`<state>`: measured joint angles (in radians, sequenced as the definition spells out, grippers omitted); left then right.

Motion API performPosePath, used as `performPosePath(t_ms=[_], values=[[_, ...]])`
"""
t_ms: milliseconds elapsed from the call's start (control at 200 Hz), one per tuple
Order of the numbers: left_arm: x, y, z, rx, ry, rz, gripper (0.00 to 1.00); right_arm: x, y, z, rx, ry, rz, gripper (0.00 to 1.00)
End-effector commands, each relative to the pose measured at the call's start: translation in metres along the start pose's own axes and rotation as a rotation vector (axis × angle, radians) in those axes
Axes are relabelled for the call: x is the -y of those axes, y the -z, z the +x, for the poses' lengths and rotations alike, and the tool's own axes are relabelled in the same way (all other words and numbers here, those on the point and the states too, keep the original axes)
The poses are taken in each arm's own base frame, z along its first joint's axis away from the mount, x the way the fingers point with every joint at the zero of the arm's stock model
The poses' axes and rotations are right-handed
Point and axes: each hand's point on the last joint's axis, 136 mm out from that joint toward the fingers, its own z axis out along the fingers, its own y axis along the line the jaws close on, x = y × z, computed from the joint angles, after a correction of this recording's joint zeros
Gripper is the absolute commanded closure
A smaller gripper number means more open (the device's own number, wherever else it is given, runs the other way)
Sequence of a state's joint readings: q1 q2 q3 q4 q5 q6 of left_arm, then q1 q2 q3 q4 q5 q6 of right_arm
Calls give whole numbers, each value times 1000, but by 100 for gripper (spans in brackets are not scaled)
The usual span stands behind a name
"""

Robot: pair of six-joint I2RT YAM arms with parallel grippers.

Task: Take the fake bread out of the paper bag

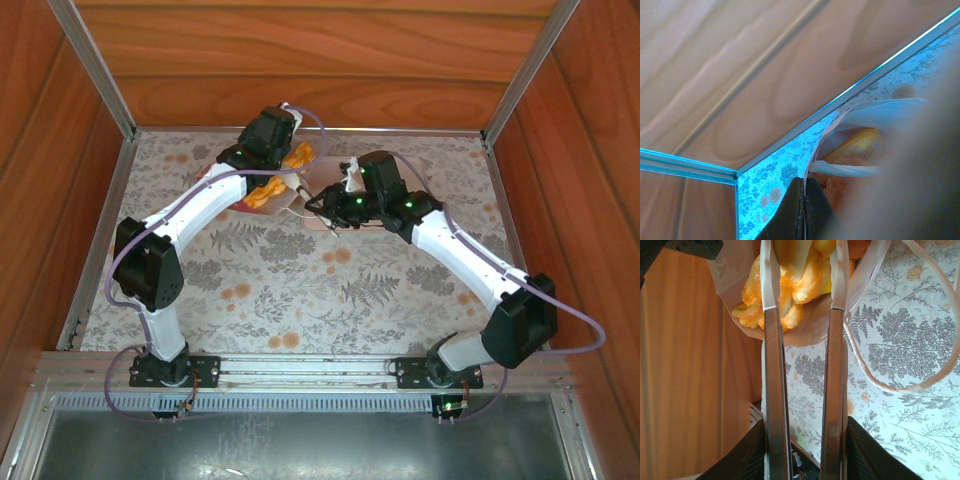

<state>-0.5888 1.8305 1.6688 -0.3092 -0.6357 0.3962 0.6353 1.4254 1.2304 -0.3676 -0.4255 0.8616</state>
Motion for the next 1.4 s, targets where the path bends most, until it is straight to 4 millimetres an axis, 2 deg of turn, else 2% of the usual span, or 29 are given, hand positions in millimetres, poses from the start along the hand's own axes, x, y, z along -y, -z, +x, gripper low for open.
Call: performPosePath(t_ms=[0,155,315,605,865,1015,1179,1394], values=[[-16,4,-13,25,30,-57,100,-9,15,0,40,56,-3,82],[-19,5,-12,21,27,-70,100,-11,28,1,61,70,13,82],[-21,7,-11,22,28,-73,100,-12,51,2,110,95,55,81],[-23,11,-10,24,26,-73,100,-23,109,-7,233,170,132,76],[-25,11,-6,15,15,-83,100,-12,152,-26,276,237,294,73],[-30,15,-6,18,14,-92,100,3,174,-42,296,257,408,72],[-34,23,-9,36,30,-82,100,20,178,-50,268,254,457,73],[-36,24,-10,43,40,-78,100,46,151,-52,118,254,480,76]])
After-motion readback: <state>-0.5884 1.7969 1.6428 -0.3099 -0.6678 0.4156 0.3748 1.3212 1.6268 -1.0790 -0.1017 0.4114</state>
